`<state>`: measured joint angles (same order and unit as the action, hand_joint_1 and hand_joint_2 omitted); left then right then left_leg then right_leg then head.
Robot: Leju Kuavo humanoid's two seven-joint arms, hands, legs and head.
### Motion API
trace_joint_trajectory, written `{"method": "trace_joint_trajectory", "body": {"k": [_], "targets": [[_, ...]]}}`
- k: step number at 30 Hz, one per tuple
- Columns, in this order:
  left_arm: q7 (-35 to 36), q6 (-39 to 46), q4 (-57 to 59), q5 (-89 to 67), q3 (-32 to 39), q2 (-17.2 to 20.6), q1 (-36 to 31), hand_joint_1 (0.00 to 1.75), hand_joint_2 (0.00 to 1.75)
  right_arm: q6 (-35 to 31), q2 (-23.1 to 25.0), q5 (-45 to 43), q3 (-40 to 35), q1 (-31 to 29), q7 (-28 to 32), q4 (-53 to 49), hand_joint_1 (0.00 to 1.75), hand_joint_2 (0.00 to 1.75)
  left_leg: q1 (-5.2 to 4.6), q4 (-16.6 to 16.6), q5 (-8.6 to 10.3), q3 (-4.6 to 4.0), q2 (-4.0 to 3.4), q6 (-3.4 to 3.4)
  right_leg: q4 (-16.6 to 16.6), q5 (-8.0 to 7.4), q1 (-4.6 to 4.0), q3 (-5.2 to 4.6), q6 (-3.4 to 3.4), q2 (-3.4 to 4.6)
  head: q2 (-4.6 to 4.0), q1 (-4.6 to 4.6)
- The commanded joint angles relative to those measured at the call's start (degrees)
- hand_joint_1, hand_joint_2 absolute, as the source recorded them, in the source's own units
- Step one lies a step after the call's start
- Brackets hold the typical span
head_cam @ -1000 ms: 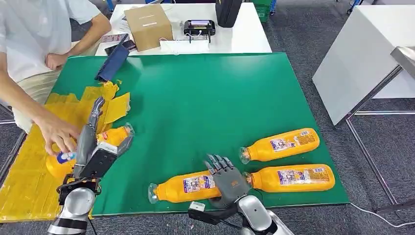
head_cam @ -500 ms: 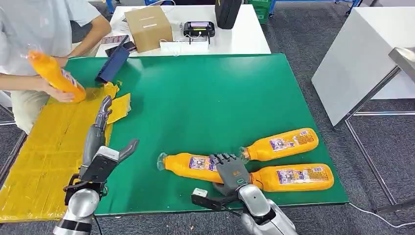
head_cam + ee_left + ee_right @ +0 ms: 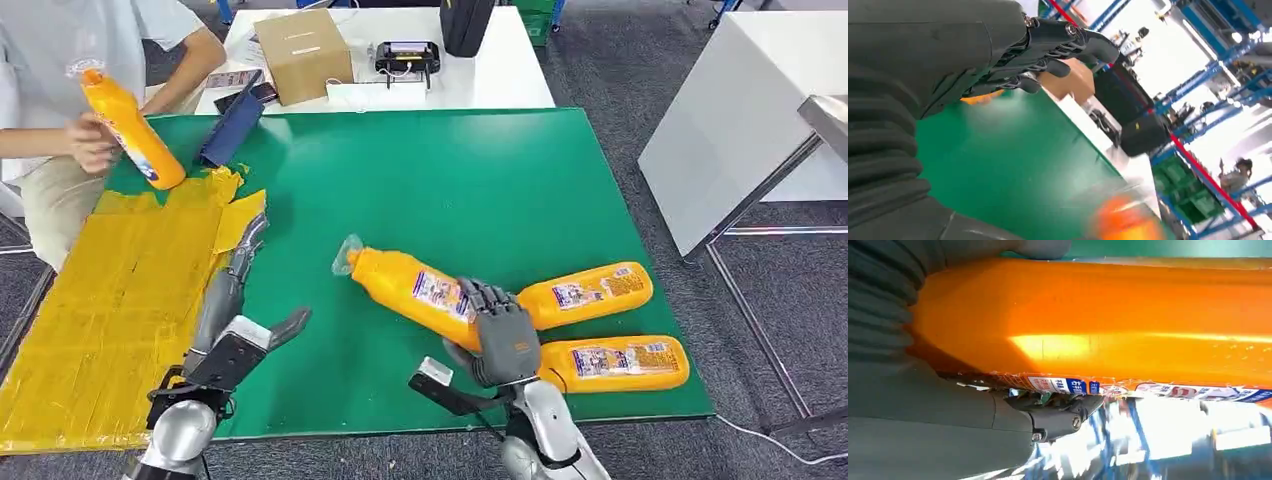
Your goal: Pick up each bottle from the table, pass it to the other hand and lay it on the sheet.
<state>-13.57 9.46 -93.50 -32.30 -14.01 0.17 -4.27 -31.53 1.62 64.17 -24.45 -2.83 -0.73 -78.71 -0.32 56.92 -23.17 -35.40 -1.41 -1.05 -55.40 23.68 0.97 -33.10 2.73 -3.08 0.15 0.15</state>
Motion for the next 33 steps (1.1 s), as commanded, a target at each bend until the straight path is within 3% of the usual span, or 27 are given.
{"method": "trace_joint_trajectory", "body": {"k": [1,5,10,14,16,18,25,33], "targets": [[0.0,-1.0,2.4,0.5,-3.7,0.4,-1.5,0.0,1.75,-4.1,2.0,-2.0,6.5,2.0,3.1,-7.6,1.75,1.75,0.08,0.0,-0.15,0.2,0.17,0.1,0.0,0.16,-0.03,0.24,-0.13,0.19,0.0,0.0],[0.1,-1.5,4.1,0.4,-5.2,0.2,-2.0,0.0,1.75,-7.8,3.4,-5.8,8.5,2.6,6.3,-10.9,1.75,1.75,0.05,0.0,-0.1,0.04,0.18,0.12,0.0,0.11,-0.02,0.04,-0.13,0.13,0.0,-0.02],[0.1,-2.2,4.7,0.7,-5.9,0.2,-2.3,0.0,1.75,-7.7,3.6,-7.4,8.2,2.5,7.5,-11.4,1.75,1.75,0.08,0.0,-0.12,0.12,0.17,0.13,0.0,0.12,-0.04,0.12,-0.14,0.17,0.0,0.0],[-1.3,-8.6,6.1,7.7,-7.8,0.7,-3.9,0.0,1.75,1.2,4.1,-15.2,3.3,-0.7,11.6,-6.4,1.75,1.75,0.05,0.0,-0.09,0.06,0.09,0.11,0.0,0.07,-0.02,0.05,-0.11,0.17,0.0,0.0],[-1.2,-8.6,6.5,7.7,-8.1,0.6,-4.3,0.0,1.75,0.4,4.8,-15.4,2.6,-1.6,11.6,-4.4,1.75,1.75,0.13,0.0,-0.17,0.25,0.06,0.17,0.1,0.12,-0.07,0.23,-0.19,0.35,0.0,-0.02],[-1.7,-10.1,7.2,9.6,-8.9,0.6,-5.3,0.0,1.75,4.1,4.7,-15.9,-0.7,-3.7,12.6,-0.7,1.75,1.75,0.12,0.0,-0.15,0.21,0.01,0.16,0.0,0.09,-0.07,0.19,-0.19,0.38,0.0,0.0],[-2.2,-12.5,8.7,13.6,-12.1,0.5,-8.3,0.0,1.75,8.3,7.3,-19.0,-9.0,-9.2,14.6,12.2,1.75,1.75,0.15,-0.1,-0.08,0.15,-0.01,0.14,0.1,0.03,-0.1,0.14,-0.15,0.31,0.0,0.0],[-2.1,-12.5,8.3,13.9,-12.3,0.9,-8.2,0.0,1.75,8.3,7.1,-19.1,-10.1,-9.5,14.6,12.3,1.75,1.75,0.1,-0.1,-0.09,0.11,0.06,0.1,0.1,0.08,-0.05,0.13,-0.11,0.17,0.0,0.0]]}}
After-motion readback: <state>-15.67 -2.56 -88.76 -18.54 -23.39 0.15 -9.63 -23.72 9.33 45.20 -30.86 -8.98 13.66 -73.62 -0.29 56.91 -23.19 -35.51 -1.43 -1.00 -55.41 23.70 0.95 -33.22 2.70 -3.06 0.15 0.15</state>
